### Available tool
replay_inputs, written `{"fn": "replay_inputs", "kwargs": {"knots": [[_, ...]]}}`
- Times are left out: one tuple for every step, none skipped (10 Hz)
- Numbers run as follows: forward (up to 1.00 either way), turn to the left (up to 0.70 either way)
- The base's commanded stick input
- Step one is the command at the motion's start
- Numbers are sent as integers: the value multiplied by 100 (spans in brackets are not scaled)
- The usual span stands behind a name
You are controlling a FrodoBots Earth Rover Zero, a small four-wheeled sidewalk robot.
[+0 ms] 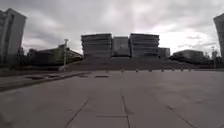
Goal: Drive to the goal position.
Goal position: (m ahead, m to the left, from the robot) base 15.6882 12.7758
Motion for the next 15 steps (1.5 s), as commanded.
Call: {"fn": "replay_inputs", "kwargs": {"knots": [[100, -24], [100, 1], [100, 10], [100, 9], [100, 7], [100, 5], [100, 4], [100, 3], [100, 2], [100, 1], [100, 0], [100, 2], [100, -14], [100, -30], [100, -3]]}}
